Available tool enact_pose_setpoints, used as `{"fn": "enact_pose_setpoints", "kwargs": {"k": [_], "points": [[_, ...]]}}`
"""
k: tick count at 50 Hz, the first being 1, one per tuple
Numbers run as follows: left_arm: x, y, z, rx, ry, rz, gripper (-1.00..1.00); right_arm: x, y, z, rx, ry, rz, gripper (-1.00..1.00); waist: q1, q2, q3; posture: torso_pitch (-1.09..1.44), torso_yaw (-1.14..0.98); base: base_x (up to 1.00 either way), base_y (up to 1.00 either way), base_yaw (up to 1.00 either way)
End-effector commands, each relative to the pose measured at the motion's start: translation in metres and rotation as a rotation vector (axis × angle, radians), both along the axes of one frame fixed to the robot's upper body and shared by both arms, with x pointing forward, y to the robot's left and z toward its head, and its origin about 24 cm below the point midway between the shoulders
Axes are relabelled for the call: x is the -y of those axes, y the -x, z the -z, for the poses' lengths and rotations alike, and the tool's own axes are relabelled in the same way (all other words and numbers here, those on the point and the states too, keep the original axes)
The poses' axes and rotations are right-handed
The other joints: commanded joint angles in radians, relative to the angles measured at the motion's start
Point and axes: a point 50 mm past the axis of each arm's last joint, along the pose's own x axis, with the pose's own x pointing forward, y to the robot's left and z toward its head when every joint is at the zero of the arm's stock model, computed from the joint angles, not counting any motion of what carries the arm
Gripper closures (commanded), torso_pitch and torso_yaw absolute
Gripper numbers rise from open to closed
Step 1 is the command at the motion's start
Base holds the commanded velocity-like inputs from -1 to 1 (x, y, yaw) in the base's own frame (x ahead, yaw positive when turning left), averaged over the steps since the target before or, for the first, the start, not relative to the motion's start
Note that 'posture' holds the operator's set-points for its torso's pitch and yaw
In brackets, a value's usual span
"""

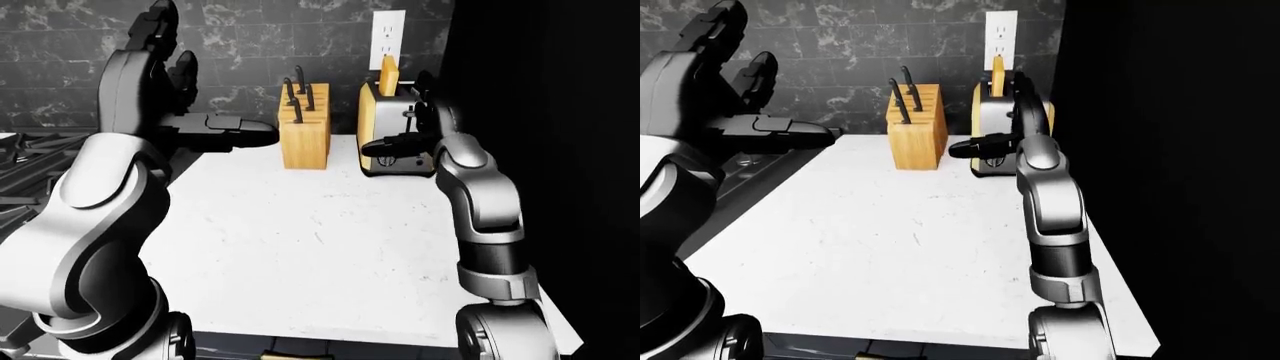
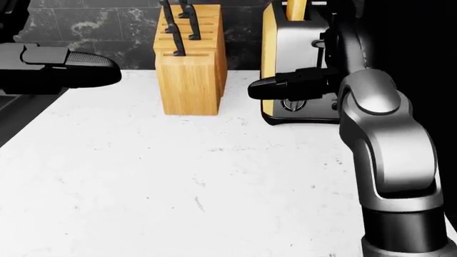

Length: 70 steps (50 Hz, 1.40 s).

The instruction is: Push down the lever of the toaster to turn it on.

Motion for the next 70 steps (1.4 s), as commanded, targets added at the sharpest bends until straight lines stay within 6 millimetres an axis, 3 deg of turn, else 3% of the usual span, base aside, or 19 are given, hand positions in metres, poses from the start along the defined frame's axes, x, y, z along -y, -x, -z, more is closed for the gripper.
{"fn": "enact_pose_setpoints", "kwargs": {"k": [1,37,70], "points": [[0.000,0.004,-0.012,0.069,0.001,-0.003,-1.00,-0.001,0.000,-0.023,0.107,0.003,-0.007,-1.00,0.000,0.001,-0.012,-0.37,0.00,0.00,0.00,0.00],[0.000,0.004,-0.012,0.070,0.001,0.002,-1.00,0.005,-0.041,-0.015,0.087,0.010,0.010,-1.00,-0.001,0.004,-0.012,-0.37,0.00,0.00,0.00,0.00],[0.000,0.005,-0.013,0.071,0.001,0.001,-1.00,0.004,-0.047,0.002,0.040,0.026,0.015,-1.00,0.001,0.002,-0.013,-0.37,0.00,0.00,0.00,0.00]]}}
